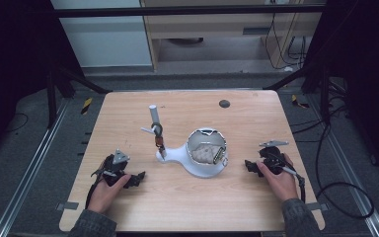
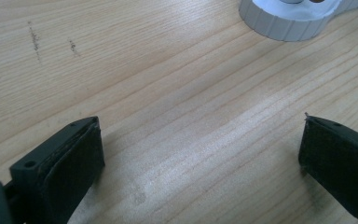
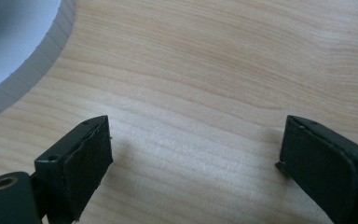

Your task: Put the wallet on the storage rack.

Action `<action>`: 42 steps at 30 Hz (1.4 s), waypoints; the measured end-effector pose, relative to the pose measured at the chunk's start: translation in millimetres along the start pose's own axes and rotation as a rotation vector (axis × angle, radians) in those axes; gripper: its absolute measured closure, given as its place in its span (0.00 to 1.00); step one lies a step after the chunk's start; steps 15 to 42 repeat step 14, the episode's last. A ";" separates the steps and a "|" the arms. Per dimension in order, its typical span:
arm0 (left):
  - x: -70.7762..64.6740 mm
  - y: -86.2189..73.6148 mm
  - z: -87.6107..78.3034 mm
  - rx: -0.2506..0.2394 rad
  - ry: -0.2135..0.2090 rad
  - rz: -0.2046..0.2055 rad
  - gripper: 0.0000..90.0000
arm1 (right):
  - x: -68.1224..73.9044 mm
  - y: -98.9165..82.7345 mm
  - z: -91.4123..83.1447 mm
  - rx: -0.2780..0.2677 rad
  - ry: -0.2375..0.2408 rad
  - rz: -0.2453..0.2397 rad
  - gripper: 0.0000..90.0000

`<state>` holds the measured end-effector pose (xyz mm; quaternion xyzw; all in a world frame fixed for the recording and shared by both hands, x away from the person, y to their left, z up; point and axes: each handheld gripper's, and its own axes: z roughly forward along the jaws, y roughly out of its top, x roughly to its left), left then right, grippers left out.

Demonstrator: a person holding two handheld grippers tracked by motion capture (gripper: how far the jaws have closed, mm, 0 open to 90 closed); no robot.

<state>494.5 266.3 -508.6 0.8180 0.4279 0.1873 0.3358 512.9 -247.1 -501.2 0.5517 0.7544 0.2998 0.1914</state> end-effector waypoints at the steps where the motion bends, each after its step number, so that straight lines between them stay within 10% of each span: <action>1: 1.1 0.7 0.7 0.000 -0.001 0.002 0.00 | 0.0 -0.1 1.3 -0.010 -0.009 -0.003 0.09; 12: 13.1 4.4 4.8 -0.004 0.018 -0.023 0.00 | 12.0 -2.3 13.3 -0.084 -0.120 0.061 0.01; 42: 13.3 4.5 4.8 -0.003 0.019 -0.023 0.00 | 12.1 -2.6 13.1 -0.084 -0.118 0.063 0.00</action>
